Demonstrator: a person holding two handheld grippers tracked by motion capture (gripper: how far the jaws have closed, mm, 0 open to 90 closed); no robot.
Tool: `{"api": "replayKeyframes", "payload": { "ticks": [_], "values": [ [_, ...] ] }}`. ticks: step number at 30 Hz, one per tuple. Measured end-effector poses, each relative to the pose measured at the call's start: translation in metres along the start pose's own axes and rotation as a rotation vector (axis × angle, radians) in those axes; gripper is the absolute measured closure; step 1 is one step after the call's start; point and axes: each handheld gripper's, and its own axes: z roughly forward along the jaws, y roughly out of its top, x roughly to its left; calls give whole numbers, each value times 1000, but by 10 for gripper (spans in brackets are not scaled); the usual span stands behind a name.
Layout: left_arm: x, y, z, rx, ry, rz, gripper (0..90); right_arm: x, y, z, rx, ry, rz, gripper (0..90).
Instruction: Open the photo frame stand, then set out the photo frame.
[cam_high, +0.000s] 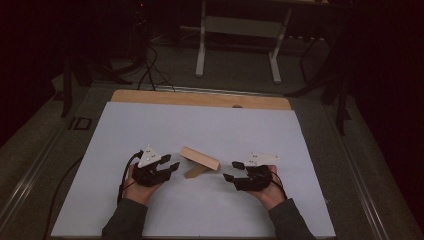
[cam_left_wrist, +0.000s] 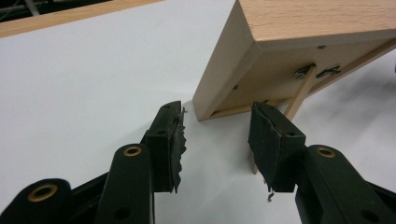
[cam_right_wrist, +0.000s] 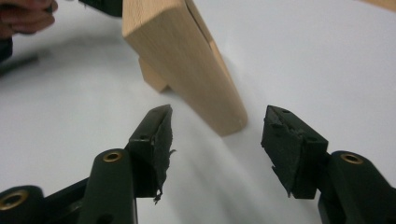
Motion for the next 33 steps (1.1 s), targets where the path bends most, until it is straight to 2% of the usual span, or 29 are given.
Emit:
{"api": "replayKeyframes", "payload": {
  "ticks": [5, 10, 13, 15, 17, 19, 20, 21, 23, 27, 30, 31, 32, 33],
  "values": [
    [0, 0, 0, 3, 4, -6, 551, -5, -2, -1, 19, 3, 10, 437],
    [-2, 0, 0, 14, 9, -4, 558, -10, -4, 0, 13, -21, 41, 481],
    [-2, 0, 0, 17, 10, -8, 573, -14, -5, 2, -6, -31, 71, 541],
    [-2, 1, 0, 16, 11, -12, 585, -14, -6, 2, -11, -34, 77, 556],
    [-3, 1, 0, 9, 8, -21, 600, -16, -5, 4, -29, -47, 92, 626],
    [-3, 2, 0, 7, 6, -18, 606, -16, -5, 4, -35, -48, 95, 648],
    [-5, 2, 1, 3, -7, -16, 624, -17, -4, 5, -37, -55, 99, 704],
    [-5, 2, 1, 3, -7, -16, 639, -17, -4, 5, -37, -55, 99, 704],
    [-6, 3, 2, 8, -29, -22, 667, -17, -1, 7, -46, -56, 100, 784],
    [-8, 3, 4, 19, -32, -10, 730, -15, 4, 11, -47, -65, 91, 890],
    [-9, 4, 5, 24, -35, -5, 807, -13, 7, 14, -47, -66, 89, 897],
    [-9, 3, 6, 26, -40, -1, 807, -13, 8, 15, -45, -68, 86, 897],
    [-9, 3, 7, 30, -45, 7, 867, -12, 9, 18, -45, -68, 86, 898],
    [-9, 3, 7, 30, -45, 7, 890, -12, 9, 18, -45, -68, 86, 898]
  ]
}}
